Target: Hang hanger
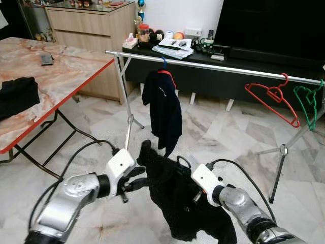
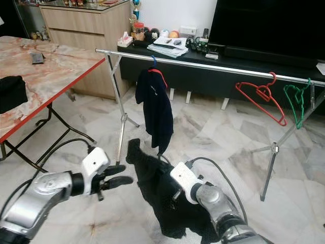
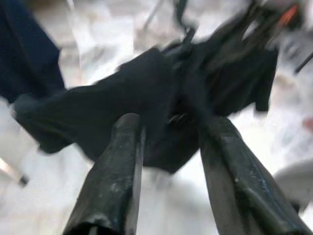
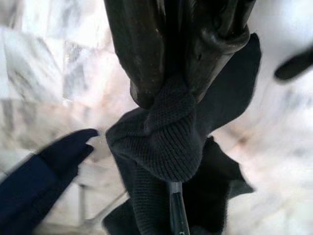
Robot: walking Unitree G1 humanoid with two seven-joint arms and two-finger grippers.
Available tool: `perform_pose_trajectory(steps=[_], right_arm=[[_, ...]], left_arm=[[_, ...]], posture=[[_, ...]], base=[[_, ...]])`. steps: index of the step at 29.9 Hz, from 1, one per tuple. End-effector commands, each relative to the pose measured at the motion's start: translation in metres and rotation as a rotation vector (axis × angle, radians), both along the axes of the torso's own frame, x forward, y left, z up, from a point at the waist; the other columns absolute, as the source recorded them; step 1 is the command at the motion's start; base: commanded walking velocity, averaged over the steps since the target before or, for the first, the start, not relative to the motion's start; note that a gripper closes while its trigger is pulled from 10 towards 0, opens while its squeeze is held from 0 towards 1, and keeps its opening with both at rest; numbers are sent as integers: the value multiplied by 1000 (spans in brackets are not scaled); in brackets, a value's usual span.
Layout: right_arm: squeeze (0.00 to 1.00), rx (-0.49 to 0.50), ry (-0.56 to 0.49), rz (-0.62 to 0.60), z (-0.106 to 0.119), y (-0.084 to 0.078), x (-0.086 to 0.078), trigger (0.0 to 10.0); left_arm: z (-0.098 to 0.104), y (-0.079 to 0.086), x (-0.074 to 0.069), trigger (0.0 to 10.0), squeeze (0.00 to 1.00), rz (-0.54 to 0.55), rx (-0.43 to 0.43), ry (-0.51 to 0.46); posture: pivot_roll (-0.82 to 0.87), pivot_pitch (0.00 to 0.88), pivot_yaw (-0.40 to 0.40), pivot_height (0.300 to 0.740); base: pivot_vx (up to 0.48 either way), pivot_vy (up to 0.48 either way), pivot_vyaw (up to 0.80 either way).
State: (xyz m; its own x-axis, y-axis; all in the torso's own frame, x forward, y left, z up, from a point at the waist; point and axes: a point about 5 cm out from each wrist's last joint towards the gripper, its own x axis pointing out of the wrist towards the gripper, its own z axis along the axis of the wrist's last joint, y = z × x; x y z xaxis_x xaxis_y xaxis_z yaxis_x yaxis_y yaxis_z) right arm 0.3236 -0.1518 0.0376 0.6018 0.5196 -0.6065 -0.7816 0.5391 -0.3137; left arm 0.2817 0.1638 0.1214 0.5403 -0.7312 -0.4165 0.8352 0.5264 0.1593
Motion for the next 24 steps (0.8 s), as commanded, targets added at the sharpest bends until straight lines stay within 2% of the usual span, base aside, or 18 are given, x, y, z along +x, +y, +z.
perform_pose_trajectory(steps=[1, 2, 4, 5, 6, 12, 24], right_arm=[[0, -38, 6, 89, -1, 0, -4, 10000], [0, -65, 28, 168, -3, -3, -9, 10000], [0, -70, 42, 219, -3, -4, -12, 10000], [0, -71, 40, 247, -3, -3, -13, 10000], [0, -64, 40, 291, -2, -2, -15, 10000], [0, -55, 40, 386, 1, 2, -18, 10000], [0, 23, 15, 439, 12, 17, -12, 10000]], left_arm=[[-9, 2, -3, 10000, 1000, -27, 67, 15], [-15, 7, -2, 10000, 1000, -33, 118, 17], [-20, 9, -2, 10000, 1000, -39, 148, 16], [-22, 9, -1, 10000, 208, -46, 169, 11], [-28, 7, -2, 10000, 0, -67, 186, 24], [-38, -4, 0, 10000, 0, -112, 157, 50], [-46, -18, 9, 10000, 0, -180, 76, 85]], posture=[[135, 22, -48, 740], [135, 22, -48, 740], [135, 21, -50, 740], [135, 21, -50, 740], [134, 22, -51, 740], [132, 19, -55, 740], [131, 21, -59, 740]], base=[[0, 0, 0], [0, 0, 0], [0, 0, 0], [0, 0, 0], [0, 0, 0], [0, 0, 0], [0, 0, 0]])
